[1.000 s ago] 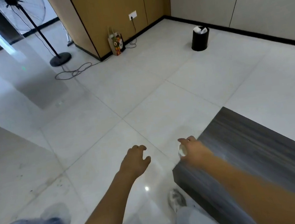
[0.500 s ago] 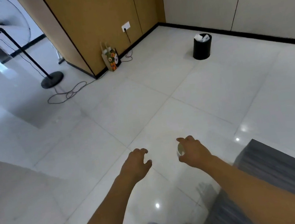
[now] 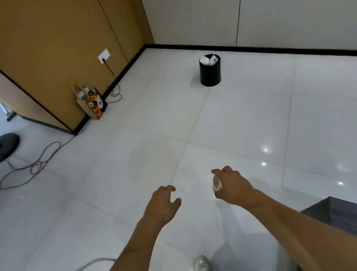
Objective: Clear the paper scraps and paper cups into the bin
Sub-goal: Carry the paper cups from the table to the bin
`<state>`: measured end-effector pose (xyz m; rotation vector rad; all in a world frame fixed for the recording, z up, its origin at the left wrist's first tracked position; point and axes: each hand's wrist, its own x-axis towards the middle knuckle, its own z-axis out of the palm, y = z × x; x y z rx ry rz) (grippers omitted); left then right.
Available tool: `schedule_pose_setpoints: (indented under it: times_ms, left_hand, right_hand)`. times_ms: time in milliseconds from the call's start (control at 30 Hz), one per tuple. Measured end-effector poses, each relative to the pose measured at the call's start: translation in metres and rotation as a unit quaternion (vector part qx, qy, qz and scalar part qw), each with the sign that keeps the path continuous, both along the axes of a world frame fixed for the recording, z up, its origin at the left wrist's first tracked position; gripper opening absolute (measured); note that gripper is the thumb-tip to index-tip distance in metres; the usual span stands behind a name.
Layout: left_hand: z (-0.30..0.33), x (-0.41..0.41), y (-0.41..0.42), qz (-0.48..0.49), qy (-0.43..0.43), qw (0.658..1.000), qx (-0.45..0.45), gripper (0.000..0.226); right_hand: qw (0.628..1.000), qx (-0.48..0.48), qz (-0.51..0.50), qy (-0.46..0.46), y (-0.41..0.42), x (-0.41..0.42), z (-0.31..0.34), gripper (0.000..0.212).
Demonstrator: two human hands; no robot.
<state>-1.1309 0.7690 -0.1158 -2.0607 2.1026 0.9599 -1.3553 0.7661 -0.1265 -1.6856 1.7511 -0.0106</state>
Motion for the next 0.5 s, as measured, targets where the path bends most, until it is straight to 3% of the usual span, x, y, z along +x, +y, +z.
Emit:
schedule_pose_setpoints:
  times_ms: [233, 500]
  left_hand:
    - [0.008, -0.008, -0.159, -0.064, 0.017, 0.998, -0.008, 0.044]
    - [0.007, -0.057, -0.363, -0.077, 0.031, 0.996, -0.017, 0.043]
  right_hand:
    - [0.998, 0.008, -0.055, 0.015, -0.124, -0.007, 0.008, 0.072]
    - [0.997, -0.004, -0.070, 0.022, -0.322, -0.052, 0.011, 0.072]
